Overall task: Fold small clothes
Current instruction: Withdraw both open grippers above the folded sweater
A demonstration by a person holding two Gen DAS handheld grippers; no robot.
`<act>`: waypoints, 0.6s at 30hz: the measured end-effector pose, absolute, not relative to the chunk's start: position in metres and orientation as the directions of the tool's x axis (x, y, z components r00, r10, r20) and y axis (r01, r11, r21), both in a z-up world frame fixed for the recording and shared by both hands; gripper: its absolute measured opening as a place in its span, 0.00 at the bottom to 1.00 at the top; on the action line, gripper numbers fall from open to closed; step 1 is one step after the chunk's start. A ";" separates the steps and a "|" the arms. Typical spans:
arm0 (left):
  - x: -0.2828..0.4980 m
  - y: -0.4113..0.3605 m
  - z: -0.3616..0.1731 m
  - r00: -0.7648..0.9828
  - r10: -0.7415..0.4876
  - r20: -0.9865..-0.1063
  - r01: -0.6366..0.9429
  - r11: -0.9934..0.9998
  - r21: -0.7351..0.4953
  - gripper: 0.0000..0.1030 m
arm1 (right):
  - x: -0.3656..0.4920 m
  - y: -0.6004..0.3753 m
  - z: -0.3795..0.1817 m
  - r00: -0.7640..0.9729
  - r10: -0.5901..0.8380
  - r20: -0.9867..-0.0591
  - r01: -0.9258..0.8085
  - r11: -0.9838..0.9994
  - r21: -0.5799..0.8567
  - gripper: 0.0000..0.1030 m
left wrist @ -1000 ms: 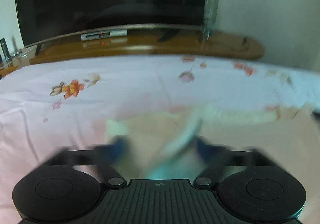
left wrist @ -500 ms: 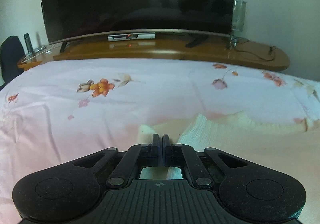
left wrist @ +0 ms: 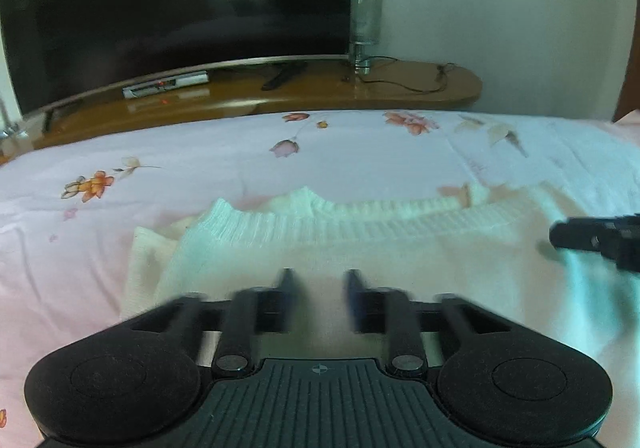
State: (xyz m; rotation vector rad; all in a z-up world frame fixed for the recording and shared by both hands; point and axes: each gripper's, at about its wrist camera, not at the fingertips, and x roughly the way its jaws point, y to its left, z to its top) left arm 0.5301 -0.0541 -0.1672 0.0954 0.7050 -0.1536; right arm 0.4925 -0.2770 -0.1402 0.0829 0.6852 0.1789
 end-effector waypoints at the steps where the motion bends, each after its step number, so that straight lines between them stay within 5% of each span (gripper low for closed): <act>1: 0.531 -0.052 -0.171 0.758 -0.068 -0.649 0.138 0.989 0.058 0.68 | 0.491 -0.272 -0.145 0.754 0.189 -0.629 -0.149 0.982 0.117 0.20; 2: 0.532 -0.045 -0.175 0.764 -0.046 -0.643 0.104 0.993 0.052 0.75 | 0.491 -0.266 -0.151 0.748 0.171 -0.641 -0.159 0.984 0.077 0.20; 4: 0.535 -0.029 -0.176 0.764 -0.020 -0.645 0.044 0.999 0.021 0.75 | 0.491 -0.268 -0.170 0.742 0.105 -0.662 -0.152 0.988 -0.013 0.20; 11: 0.512 -0.006 -0.169 0.743 0.035 -0.668 -0.054 0.999 -0.007 0.75 | 0.477 -0.285 -0.159 0.748 0.062 -0.661 -0.051 0.998 0.036 0.17; 18: 0.449 -0.015 -0.163 0.758 -0.030 -0.652 0.039 0.999 -0.001 0.75 | 0.414 -0.255 -0.151 0.746 0.152 -0.648 -0.143 0.987 0.067 0.21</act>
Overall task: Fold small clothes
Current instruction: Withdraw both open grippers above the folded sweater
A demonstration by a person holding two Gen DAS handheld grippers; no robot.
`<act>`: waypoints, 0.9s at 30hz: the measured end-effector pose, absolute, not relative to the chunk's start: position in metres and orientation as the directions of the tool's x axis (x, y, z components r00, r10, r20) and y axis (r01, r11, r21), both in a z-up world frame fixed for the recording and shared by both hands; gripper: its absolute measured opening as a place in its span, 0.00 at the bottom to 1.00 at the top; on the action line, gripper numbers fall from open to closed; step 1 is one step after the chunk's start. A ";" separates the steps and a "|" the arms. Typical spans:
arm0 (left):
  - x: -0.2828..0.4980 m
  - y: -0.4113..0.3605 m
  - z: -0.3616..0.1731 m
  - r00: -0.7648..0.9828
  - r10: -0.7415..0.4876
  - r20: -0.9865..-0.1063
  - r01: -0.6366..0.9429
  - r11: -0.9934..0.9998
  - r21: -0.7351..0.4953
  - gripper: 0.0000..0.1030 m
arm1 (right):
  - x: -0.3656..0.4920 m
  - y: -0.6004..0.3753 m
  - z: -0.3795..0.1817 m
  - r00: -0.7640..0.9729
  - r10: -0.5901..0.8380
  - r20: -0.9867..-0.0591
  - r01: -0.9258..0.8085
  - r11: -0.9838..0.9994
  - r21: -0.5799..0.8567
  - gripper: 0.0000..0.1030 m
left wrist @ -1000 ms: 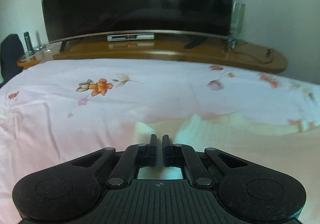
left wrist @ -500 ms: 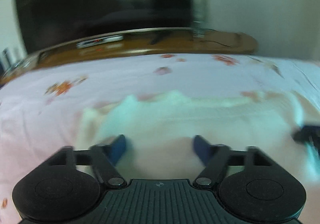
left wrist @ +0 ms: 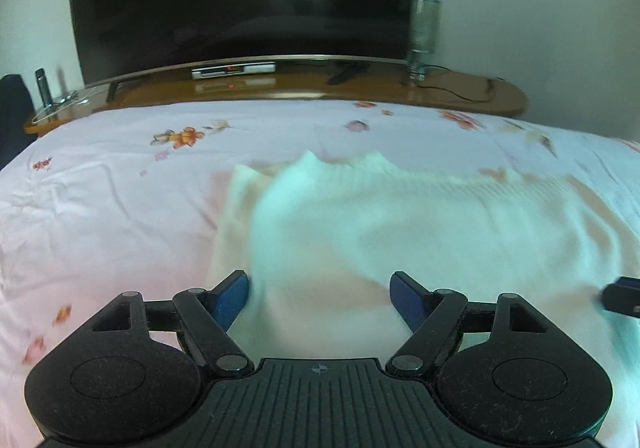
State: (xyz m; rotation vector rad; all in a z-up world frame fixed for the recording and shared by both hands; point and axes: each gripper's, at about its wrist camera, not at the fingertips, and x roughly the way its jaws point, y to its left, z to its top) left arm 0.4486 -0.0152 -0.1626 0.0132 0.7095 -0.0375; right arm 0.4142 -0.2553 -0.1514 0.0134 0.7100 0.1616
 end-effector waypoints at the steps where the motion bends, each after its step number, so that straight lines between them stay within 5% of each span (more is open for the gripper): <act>1: 0.443 -0.017 -0.164 0.751 -0.036 -0.659 0.047 0.999 -0.002 0.75 | 0.408 -0.252 -0.153 0.745 0.149 -0.650 -0.144 0.988 0.060 0.21; 27: 0.390 -0.003 -0.171 0.693 -0.019 -0.720 0.062 0.998 0.033 0.78 | 0.331 -0.268 -0.167 0.722 -0.005 -0.692 -0.015 1.000 -0.023 0.21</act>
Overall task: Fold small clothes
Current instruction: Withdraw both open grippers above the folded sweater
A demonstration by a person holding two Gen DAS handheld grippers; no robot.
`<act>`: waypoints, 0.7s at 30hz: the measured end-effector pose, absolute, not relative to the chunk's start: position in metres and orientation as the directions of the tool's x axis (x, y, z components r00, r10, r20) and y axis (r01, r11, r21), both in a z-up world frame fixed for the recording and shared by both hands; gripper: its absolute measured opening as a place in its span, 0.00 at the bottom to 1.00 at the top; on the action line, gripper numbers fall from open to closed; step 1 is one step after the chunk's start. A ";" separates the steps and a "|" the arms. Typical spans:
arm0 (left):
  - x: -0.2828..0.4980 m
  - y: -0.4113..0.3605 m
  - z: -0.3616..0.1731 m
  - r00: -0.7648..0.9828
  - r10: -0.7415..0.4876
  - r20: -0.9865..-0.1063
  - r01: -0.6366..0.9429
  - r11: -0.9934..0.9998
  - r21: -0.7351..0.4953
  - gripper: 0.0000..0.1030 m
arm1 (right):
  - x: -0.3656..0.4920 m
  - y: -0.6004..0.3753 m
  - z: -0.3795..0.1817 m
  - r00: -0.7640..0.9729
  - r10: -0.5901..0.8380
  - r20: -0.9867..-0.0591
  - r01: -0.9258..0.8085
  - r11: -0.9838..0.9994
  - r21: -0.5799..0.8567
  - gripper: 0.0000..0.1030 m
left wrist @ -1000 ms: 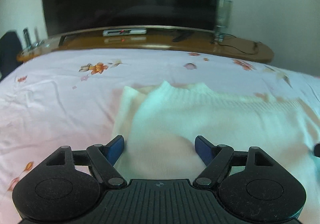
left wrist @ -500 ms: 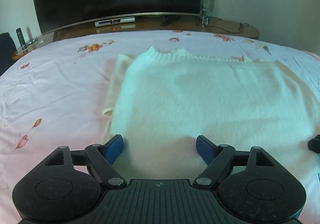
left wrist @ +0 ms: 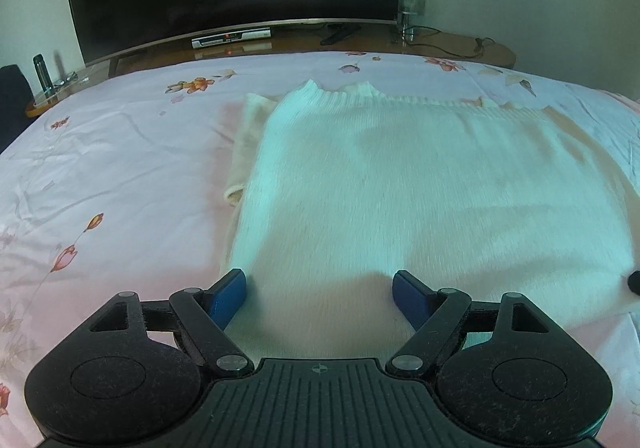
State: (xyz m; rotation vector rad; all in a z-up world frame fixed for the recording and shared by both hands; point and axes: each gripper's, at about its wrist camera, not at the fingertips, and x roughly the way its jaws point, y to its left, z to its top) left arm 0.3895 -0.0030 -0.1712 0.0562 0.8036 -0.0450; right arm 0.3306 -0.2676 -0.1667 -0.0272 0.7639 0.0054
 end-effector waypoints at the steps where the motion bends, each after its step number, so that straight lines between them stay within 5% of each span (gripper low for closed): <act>1: 0.388 -0.003 -0.169 0.693 -0.018 -0.721 0.063 0.997 0.035 0.78 | 0.331 -0.268 -0.166 0.718 -0.006 -0.696 -0.010 1.000 -0.018 0.21; 21: 0.374 -0.022 -0.162 0.661 -0.093 -0.744 0.084 0.995 -0.050 0.81 | 0.347 -0.214 -0.160 0.697 0.151 -0.701 -0.167 0.985 0.046 0.27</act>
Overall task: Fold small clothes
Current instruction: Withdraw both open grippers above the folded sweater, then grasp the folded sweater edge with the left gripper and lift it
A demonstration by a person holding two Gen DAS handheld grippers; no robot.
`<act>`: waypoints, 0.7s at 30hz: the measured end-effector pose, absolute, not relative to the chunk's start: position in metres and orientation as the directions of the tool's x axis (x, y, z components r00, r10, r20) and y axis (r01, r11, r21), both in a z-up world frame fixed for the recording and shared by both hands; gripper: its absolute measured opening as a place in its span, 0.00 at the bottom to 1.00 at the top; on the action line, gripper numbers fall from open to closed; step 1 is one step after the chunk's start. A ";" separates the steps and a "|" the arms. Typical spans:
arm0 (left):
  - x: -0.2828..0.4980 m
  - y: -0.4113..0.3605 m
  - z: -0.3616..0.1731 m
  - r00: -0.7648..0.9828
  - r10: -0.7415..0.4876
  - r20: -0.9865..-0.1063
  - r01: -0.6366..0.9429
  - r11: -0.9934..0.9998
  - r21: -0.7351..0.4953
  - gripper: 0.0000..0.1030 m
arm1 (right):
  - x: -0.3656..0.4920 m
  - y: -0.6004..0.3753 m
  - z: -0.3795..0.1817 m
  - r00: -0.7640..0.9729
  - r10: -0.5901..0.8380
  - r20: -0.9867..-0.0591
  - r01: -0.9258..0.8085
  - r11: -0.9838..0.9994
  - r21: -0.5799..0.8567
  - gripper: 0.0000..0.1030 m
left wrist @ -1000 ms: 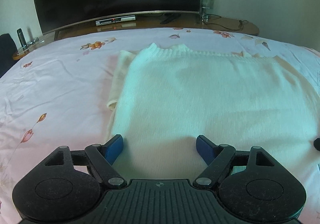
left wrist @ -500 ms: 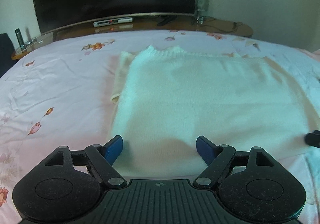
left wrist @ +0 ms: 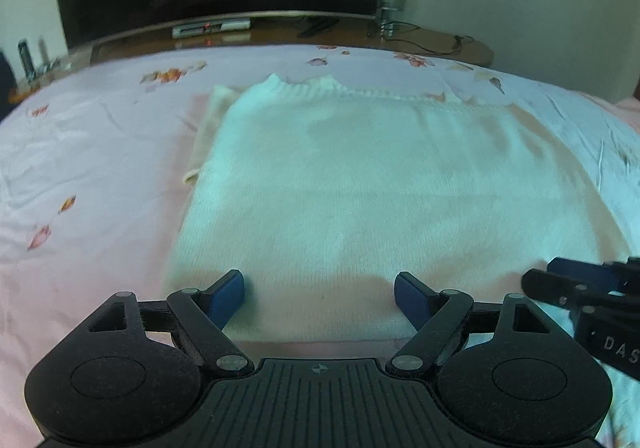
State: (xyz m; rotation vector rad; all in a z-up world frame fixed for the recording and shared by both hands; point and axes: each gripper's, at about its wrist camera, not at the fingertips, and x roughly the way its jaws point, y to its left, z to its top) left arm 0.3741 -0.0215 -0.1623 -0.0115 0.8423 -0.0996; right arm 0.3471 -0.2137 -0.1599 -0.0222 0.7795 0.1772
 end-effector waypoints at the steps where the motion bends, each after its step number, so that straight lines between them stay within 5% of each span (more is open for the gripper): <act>1: 0.375 -0.020 -0.161 0.654 -0.089 -0.751 0.074 0.996 -0.054 0.87 | 0.348 -0.214 -0.158 0.698 0.159 -0.698 -0.171 0.984 0.053 0.27; 4: 0.372 -0.018 -0.157 0.661 -0.060 -0.748 0.045 0.998 -0.040 0.96 | 0.349 -0.209 -0.154 0.700 0.179 -0.691 -0.197 0.979 0.053 0.28; 21: 0.359 0.007 -0.154 0.612 0.008 -0.791 -0.055 0.998 -0.032 0.96 | 0.342 -0.194 -0.148 0.699 0.194 -0.688 -0.206 0.976 0.067 0.30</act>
